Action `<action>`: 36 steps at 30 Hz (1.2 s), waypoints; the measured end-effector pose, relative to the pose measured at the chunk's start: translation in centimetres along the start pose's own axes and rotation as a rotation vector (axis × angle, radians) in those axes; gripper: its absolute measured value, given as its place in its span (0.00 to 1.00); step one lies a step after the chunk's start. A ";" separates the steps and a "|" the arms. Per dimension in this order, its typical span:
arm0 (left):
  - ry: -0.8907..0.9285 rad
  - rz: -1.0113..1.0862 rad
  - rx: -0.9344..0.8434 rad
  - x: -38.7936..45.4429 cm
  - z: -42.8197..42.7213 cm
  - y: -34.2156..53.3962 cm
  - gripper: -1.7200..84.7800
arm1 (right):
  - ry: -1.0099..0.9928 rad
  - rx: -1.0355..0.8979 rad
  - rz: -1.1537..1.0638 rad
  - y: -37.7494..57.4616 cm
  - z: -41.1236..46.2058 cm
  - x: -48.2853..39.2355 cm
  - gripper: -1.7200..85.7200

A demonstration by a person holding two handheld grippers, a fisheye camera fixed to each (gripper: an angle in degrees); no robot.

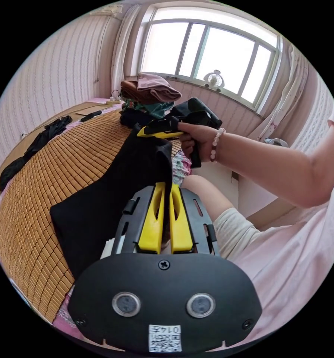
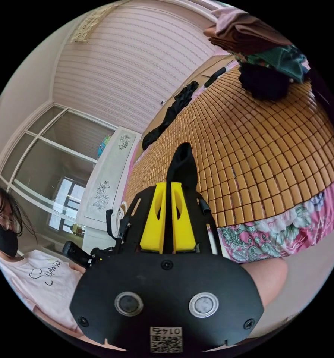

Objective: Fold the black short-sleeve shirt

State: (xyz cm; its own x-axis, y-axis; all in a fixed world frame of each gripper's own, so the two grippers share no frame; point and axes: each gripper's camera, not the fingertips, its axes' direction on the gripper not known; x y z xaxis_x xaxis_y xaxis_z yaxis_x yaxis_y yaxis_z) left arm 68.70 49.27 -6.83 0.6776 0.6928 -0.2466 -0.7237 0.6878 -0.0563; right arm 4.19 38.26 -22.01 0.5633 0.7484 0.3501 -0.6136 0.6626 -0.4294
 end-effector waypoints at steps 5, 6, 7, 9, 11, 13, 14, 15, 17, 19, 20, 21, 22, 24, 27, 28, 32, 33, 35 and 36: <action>-0.058 -0.143 0.003 -4.7 -3.7 2.6 0.01 | 0.047 -0.190 -0.189 -2.8 8.9 -8.1 0.04; -0.080 -0.190 -0.017 -6.2 -4.6 3.8 0.01 | 0.056 -0.219 -0.203 -3.0 10.3 -8.9 0.04; -0.120 -0.240 -0.047 -7.7 -5.3 5.0 0.01 | 0.085 -0.273 -0.229 -3.3 13.2 -10.5 0.04; -0.168 -0.326 -0.080 -10.1 -6.0 7.2 0.01 | 0.148 -0.355 -0.255 -3.5 17.8 -12.7 0.04; -0.177 -0.416 -0.116 -12.5 -6.5 9.2 0.02 | 0.223 -0.441 -0.273 -3.3 23.2 -14.9 0.04; -0.203 -0.511 -0.158 -15.1 -6.9 11.6 0.02 | 0.265 -0.481 -0.286 -2.8 26.4 -16.2 0.04; -0.205 -0.527 -0.172 -15.7 -6.9 12.1 0.02 | 0.307 -0.497 -0.293 -2.6 28.0 -17.0 0.04; -0.202 -0.567 -0.213 -16.8 -6.8 13.2 0.02 | 0.325 -0.500 -0.308 -2.4 28.6 -17.5 0.04; -0.169 -0.634 -0.272 -18.5 -6.6 14.7 0.03 | 0.386 -0.513 -0.364 -2.3 30.2 -19.1 0.06; -0.122 -0.674 -0.320 -20.1 -7.2 16.2 0.04 | 0.374 -0.511 -0.414 -2.4 30.6 -20.2 0.07; -0.115 -0.678 -0.322 -20.4 -7.5 16.5 0.05 | 0.389 -0.509 -0.459 -2.5 30.9 -20.9 0.08; -0.108 -0.684 -0.329 -20.9 -8.2 17.0 0.05 | 0.399 -0.508 -0.489 -2.6 31.0 -21.2 0.08; -0.106 -0.697 -0.337 -21.5 -9.0 17.5 0.06 | 0.428 -0.511 -0.555 -2.7 31.5 -21.8 0.10; -0.108 -0.716 -0.342 -22.2 -10.4 18.3 0.08 | 0.477 -0.535 -0.659 -2.6 32.6 -22.5 0.13; -0.120 -0.727 -0.298 -23.6 -12.8 19.4 0.14 | 0.547 -0.594 -0.816 -1.9 35.0 -23.4 0.17; -0.126 -0.736 -0.286 -24.2 -13.4 19.6 0.15 | 0.565 -0.618 -0.856 -1.6 36.1 -23.5 0.18; -0.152 -0.764 -0.253 -25.8 -14.1 19.6 0.18 | 0.575 -0.701 -0.857 -1.1 39.0 -23.0 0.18; -0.144 -0.762 -0.260 -26.2 -13.9 19.5 0.18 | 0.518 -0.715 -0.848 -1.1 39.0 -23.1 0.17; -0.116 -0.779 -0.278 -26.8 -13.7 19.6 0.18 | 0.435 -0.734 -0.798 -1.2 38.8 -23.0 0.13; -0.095 -0.791 -0.280 -27.0 -13.6 19.7 0.18 | 0.432 -0.728 -0.791 -1.0 38.7 -23.1 0.13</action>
State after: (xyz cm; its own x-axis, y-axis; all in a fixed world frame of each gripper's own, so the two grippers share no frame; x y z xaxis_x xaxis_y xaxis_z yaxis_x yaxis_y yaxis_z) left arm 34.36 41.14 -14.47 0.9974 0.0538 0.0480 -0.0287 0.9073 -0.4194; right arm -29.57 21.34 2.58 0.8760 -0.0329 0.4812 0.3789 0.6643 -0.6443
